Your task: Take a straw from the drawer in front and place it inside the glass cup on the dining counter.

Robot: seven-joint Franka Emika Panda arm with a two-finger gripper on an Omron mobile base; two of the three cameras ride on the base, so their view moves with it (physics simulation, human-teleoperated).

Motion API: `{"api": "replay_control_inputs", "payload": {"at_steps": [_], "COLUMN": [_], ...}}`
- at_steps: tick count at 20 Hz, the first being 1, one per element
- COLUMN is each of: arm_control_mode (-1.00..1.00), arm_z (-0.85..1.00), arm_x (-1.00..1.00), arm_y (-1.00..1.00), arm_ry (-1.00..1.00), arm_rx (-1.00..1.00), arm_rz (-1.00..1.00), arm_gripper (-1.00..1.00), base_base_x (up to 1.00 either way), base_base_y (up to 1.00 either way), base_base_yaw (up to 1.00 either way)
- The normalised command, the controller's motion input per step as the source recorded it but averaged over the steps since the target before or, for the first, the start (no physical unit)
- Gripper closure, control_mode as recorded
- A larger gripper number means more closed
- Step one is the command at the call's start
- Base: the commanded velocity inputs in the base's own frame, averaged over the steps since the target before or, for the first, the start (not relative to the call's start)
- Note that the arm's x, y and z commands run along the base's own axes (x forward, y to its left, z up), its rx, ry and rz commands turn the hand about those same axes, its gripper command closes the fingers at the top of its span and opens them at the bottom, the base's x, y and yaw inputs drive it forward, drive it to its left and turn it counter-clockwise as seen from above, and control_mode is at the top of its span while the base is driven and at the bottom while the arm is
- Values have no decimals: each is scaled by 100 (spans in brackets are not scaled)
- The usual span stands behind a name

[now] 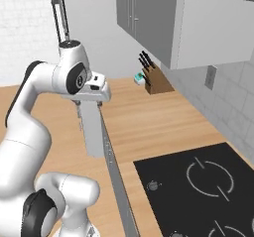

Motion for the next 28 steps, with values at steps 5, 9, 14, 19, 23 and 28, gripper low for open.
{"api": "replay_control_inputs", "payload": {"at_steps": [5,9,14,19,23,28], "arm_control_mode": [-100,-100,-100,-100,-100,-100], "arm_z": [-54,-66,-75,-75,-80,-82], "arm_x": [21,27,44,61,58,42], "arm_y": [85,63,37,26,25,16], "arm_ry": [-15,-12,-1,6,8,11], "arm_rx": [-51,-49,-36,-18,-6,-9], "arm_rz": [-9,-9,-6,-8,-9,-11], "arm_gripper": [-100,-100,-100,-100,-100,-100], "base_base_x": [0,0,0,0,0,0], "base_base_y": [0,0,0,0,0,0], "base_base_yaw": [0,0,0,0,0,0]}}
